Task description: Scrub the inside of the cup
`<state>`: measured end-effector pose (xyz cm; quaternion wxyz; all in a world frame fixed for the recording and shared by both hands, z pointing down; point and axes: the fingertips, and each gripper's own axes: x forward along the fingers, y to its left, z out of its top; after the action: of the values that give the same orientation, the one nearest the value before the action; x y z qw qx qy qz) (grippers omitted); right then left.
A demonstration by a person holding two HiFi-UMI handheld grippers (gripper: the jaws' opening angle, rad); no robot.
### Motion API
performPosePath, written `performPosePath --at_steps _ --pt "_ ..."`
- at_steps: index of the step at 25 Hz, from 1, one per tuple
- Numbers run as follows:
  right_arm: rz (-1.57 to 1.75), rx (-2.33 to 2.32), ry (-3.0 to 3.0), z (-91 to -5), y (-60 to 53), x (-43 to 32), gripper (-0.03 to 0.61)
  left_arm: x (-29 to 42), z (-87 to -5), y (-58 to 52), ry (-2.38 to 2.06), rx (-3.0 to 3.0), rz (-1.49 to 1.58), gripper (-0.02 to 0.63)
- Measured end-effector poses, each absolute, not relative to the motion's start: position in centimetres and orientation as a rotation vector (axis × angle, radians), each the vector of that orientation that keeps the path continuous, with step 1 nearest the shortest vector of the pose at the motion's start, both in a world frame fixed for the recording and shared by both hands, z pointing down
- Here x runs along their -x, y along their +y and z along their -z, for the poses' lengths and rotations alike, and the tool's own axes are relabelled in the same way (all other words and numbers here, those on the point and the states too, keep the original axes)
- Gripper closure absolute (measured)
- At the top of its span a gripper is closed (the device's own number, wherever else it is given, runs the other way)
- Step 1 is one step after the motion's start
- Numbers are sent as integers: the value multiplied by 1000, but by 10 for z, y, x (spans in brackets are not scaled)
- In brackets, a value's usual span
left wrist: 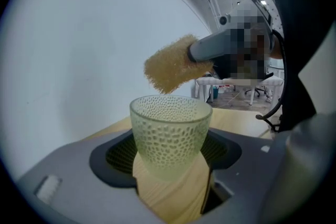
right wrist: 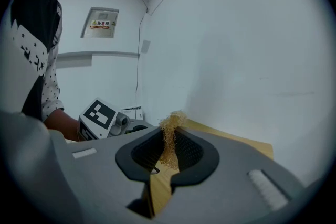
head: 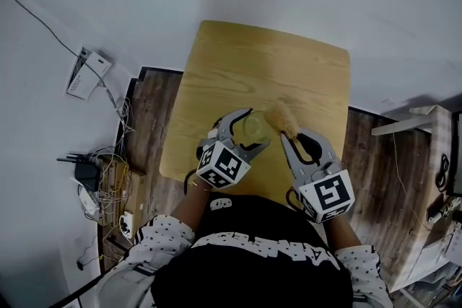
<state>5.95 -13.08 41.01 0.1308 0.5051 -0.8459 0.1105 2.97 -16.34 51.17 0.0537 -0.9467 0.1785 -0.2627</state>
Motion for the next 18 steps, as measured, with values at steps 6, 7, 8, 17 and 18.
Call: performPosePath --at_steps 6,7,8,17,18 --pt "-294 -1327 -2498 -409 -119 -43 517 -21 -500 -153 561 2833 869 247" --pt "-282 -1303 -2502 -408 -117 -40 517 -19 -499 -152 570 2832 878 247" --pt "-265 -1281 -2505 -406 -115 -37 517 -18 -498 -151 577 2830 887 245" --pt "-233 -1119 -2492 -412 -92 -25 518 -10 -499 -139 612 2782 998 245" --pt "-226 -1101 -2493 -412 -89 -23 518 -9 -500 -138 620 2781 1006 246"
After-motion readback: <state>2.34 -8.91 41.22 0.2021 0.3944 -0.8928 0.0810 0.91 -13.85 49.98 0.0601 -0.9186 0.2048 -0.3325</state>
